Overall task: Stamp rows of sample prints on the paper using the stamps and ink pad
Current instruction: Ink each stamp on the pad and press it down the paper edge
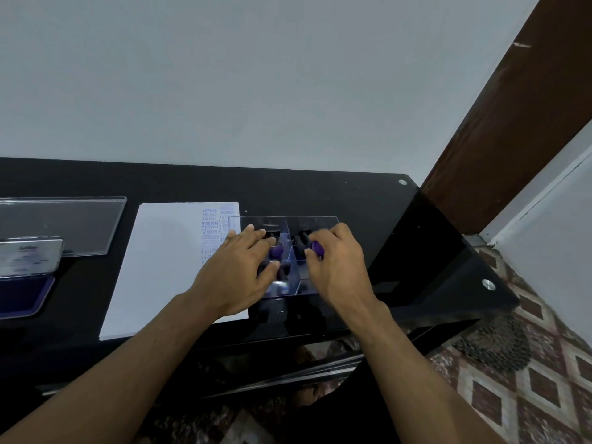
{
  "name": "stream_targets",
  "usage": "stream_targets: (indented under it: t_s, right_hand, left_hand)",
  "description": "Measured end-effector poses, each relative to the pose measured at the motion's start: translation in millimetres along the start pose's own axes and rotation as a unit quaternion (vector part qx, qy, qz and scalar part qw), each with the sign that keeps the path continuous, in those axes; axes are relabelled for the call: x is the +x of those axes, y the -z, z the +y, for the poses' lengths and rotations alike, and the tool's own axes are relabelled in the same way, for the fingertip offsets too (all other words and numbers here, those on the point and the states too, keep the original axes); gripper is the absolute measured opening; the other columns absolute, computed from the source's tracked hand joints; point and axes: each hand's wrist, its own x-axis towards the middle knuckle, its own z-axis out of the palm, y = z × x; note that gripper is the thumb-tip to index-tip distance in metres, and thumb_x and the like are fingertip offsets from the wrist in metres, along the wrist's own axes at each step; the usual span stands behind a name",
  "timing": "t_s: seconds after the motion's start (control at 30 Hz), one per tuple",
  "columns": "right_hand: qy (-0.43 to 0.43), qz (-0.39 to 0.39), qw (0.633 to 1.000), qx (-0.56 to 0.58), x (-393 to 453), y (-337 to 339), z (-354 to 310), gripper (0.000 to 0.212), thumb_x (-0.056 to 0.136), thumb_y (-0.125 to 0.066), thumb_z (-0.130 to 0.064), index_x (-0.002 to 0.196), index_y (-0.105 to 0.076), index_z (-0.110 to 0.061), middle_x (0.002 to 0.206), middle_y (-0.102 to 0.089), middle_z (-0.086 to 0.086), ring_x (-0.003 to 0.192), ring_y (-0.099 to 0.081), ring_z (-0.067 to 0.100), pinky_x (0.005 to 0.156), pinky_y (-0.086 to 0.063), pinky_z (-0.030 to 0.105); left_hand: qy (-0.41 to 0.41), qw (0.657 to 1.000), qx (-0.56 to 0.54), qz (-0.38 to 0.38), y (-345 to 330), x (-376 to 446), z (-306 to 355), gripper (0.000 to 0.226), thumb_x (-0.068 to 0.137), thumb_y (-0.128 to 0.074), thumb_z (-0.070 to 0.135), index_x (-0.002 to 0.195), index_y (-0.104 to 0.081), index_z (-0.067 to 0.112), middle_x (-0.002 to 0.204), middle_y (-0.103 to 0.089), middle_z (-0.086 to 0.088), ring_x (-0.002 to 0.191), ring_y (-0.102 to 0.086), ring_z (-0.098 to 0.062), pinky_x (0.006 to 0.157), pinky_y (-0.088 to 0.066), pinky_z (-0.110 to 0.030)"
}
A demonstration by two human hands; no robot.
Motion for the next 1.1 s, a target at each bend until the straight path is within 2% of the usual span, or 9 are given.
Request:
stream_targets:
  t_s: [0.07, 0.17, 0.33, 0.47, 0.77, 0.87, 0.97, 1.03, 1.1]
  right_hand:
    - [0.025, 0.003, 1.000, -0.003, 1.5, -1.5, -17.9, 0.013, 0.090, -0.066, -0.020, 0.103, -0.066, -0.015, 0.101, -0.044, -0.005, 0.079, -0.050, 0.010, 0.071, -0.051, 0.023]
    - [0.063, 0.007, 0.998, 0.007, 3.9, -12.0, -45.9, 0.008, 0.089, -0.067, -0.016, 0.095, -0.066, -0.012, 0.095, -0.042, -0.005, 0.073, -0.046, 0.010, 0.065, -0.045, 0.024]
    - [0.094, -0.033, 0.994, 0.034, 10.9, -38.5, -100.0, 0.013, 0.094, -0.062, -0.020, 0.105, -0.066, -0.013, 0.101, -0.045, -0.004, 0.079, -0.051, 0.010, 0.075, -0.054, 0.028]
    - [0.131, -0.056, 0.988, 0.063, 13.1, -62.8, -145.8, 0.017, 0.094, -0.061, -0.020, 0.110, -0.066, -0.014, 0.106, -0.050, -0.002, 0.083, -0.053, 0.010, 0.077, -0.054, 0.026]
    - [0.195, -0.117, 0.966, 0.126, 10.8, -115.4, -239.6, 0.014, 0.092, -0.063, -0.020, 0.104, -0.066, -0.014, 0.100, -0.049, -0.002, 0.081, -0.053, 0.012, 0.074, -0.051, 0.026]
    - [0.203, -0.134, 0.959, 0.143, 8.7, -128.8, -266.8, 0.015, 0.092, -0.064, -0.021, 0.105, -0.067, -0.015, 0.101, -0.048, -0.004, 0.083, -0.054, 0.013, 0.076, -0.052, 0.027]
    - [0.210, -0.156, 0.953, 0.153, 7.2, -140.6, -290.7, 0.018, 0.091, -0.064, -0.023, 0.108, -0.066, -0.017, 0.105, -0.047, -0.005, 0.086, -0.053, 0.010, 0.074, -0.050, 0.018]
    - [0.215, -0.175, 0.947, 0.161, 5.8, -147.2, -303.9, 0.024, 0.090, -0.066, -0.024, 0.114, -0.065, -0.018, 0.107, -0.048, -0.005, 0.087, -0.050, 0.008, 0.069, -0.038, 0.005]
    - [0.227, -0.192, 0.941, 0.163, 4.9, -153.7, -314.4, 0.030, 0.090, -0.065, -0.024, 0.119, -0.064, -0.019, 0.109, -0.049, -0.004, 0.089, -0.047, 0.006, 0.067, -0.031, 0.000]
  left_hand:
    - [0.018, 1.000, 0.010, 0.002, 9.9, -8.7, -12.5, 0.072, 0.094, -0.024, 0.061, 0.148, -0.047, 0.019, 0.156, -0.042, -0.004, 0.150, -0.028, -0.023, 0.124, -0.017, -0.043]
    - [0.055, 0.998, 0.032, 0.002, 24.9, -27.1, -35.7, 0.066, 0.098, -0.028, 0.061, 0.150, -0.042, 0.023, 0.160, -0.036, 0.000, 0.152, -0.023, -0.020, 0.124, -0.012, -0.039]
    - [0.122, 0.992, 0.043, 0.013, 54.4, -70.5, -73.3, 0.071, 0.095, -0.021, 0.064, 0.153, -0.036, 0.027, 0.164, -0.028, 0.004, 0.154, -0.013, -0.015, 0.126, -0.008, -0.038]
    - [0.160, 0.985, 0.061, 0.022, 74.5, -106.5, -106.5, 0.076, 0.093, -0.016, 0.067, 0.152, -0.038, 0.026, 0.162, -0.032, 0.002, 0.153, -0.017, -0.016, 0.126, -0.013, -0.042]
    - [0.246, 0.964, 0.092, 0.045, 111.5, -181.8, -163.6, 0.067, 0.095, -0.028, 0.062, 0.148, -0.044, 0.022, 0.156, -0.041, -0.001, 0.148, -0.029, -0.022, 0.122, -0.024, -0.044]
    - [0.271, 0.956, 0.096, 0.051, 117.5, -203.2, -179.6, 0.072, 0.093, -0.025, 0.062, 0.146, -0.046, 0.019, 0.153, -0.044, -0.004, 0.147, -0.032, -0.024, 0.123, -0.022, -0.047]
    - [0.294, 0.949, 0.097, 0.056, 121.4, -220.4, -194.8, 0.074, 0.093, -0.023, 0.062, 0.148, -0.044, 0.017, 0.154, -0.043, -0.005, 0.149, -0.028, -0.025, 0.124, -0.019, -0.047]
    - [0.307, 0.944, 0.099, 0.062, 123.1, -230.7, -203.8, 0.075, 0.093, -0.022, 0.062, 0.149, -0.043, 0.017, 0.156, -0.041, -0.005, 0.150, -0.027, -0.024, 0.124, -0.018, -0.046]
    - [0.320, 0.940, 0.099, 0.069, 123.5, -240.0, -211.9, 0.075, 0.093, -0.022, 0.063, 0.150, -0.042, 0.018, 0.156, -0.040, -0.005, 0.150, -0.026, -0.024, 0.124, -0.018, -0.045]
